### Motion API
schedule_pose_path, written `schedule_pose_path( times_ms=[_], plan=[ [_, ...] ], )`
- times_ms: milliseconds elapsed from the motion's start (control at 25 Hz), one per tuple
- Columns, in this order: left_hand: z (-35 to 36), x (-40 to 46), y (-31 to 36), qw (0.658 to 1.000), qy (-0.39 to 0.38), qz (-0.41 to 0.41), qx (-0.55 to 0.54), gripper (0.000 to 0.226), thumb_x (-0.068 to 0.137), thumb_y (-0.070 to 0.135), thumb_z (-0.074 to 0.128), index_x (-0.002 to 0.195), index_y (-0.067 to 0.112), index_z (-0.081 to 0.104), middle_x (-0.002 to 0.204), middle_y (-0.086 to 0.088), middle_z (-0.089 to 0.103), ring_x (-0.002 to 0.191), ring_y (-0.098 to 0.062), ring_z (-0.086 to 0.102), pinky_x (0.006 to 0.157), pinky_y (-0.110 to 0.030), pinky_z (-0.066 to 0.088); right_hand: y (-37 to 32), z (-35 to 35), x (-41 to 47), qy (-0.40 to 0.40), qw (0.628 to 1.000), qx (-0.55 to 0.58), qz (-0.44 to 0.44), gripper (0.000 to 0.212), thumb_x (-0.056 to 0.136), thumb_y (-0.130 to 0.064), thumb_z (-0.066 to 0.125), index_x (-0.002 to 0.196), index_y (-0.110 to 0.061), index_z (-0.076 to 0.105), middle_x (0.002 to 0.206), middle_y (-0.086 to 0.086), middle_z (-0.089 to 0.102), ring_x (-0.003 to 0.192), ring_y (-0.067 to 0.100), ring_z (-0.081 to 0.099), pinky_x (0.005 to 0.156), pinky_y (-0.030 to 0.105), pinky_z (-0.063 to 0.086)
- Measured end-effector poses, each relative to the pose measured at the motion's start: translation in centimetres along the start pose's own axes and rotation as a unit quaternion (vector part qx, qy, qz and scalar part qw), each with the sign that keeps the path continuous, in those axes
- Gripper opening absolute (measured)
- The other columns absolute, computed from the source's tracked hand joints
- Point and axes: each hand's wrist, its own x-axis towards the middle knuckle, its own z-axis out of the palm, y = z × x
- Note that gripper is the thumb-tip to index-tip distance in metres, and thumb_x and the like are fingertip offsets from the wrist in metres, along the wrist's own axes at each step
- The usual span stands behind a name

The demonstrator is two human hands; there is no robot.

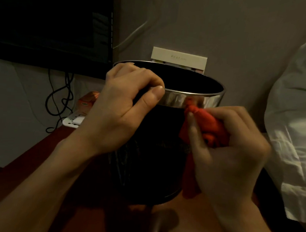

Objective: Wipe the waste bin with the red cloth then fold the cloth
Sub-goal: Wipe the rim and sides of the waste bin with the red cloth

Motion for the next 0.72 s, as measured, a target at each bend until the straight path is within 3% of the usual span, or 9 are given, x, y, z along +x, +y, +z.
schedule_pose_path(
  times_ms=[160, 280, 560, 720],
  plan=[
    [0.7, -0.1, 1.3, 0.998, -0.018, 0.026, 0.061, 0.026, 0.094, 0.037, 0.042, 0.105, 0.023, 0.061, 0.089, 0.013, 0.054, 0.095, -0.004, 0.044, 0.100, -0.030, 0.025, -0.8, 1.0, -0.9, -0.033, 0.999, 0.035, -0.008, 0.015, 0.089, -0.021, 0.073, 0.090, -0.006, 0.072, 0.091, -0.004, 0.060, 0.080, 0.004, 0.055, 0.076, 0.003, 0.039],
    [1.6, -0.2, 1.8, 0.994, 0.003, 0.039, 0.102, 0.023, 0.091, 0.033, 0.047, 0.104, 0.019, 0.060, 0.090, 0.015, 0.047, 0.095, 0.000, 0.035, 0.097, -0.027, 0.022, -0.8, 0.8, -0.8, -0.042, 0.998, 0.045, -0.011, 0.014, 0.090, -0.020, 0.074, 0.092, -0.006, 0.073, 0.091, -0.002, 0.063, 0.080, 0.004, 0.057, 0.077, 0.003, 0.039],
    [0.4, 0.1, 0.8, 0.998, -0.035, 0.019, 0.037, 0.010, 0.091, 0.034, 0.045, 0.098, 0.031, 0.052, 0.085, 0.022, 0.045, 0.089, 0.002, 0.039, 0.095, -0.021, 0.023, 0.6, -0.7, 0.7, 0.012, 1.000, -0.011, 0.001, 0.017, 0.092, -0.023, 0.073, 0.089, -0.006, 0.070, 0.086, -0.003, 0.058, 0.077, 0.004, 0.051, 0.073, 0.004, 0.036],
    [0.3, 0.0, 0.6, 0.999, -0.025, 0.011, 0.024, 0.011, 0.090, 0.033, 0.046, 0.095, 0.028, 0.054, 0.085, 0.019, 0.047, 0.094, 0.000, 0.042, 0.093, -0.021, 0.026, -0.1, 1.1, -1.0, -0.025, 0.999, 0.020, -0.026, 0.014, 0.089, -0.019, 0.076, 0.089, -0.005, 0.072, 0.089, 0.001, 0.061, 0.079, 0.006, 0.054, 0.073, 0.007, 0.040]
  ],
)
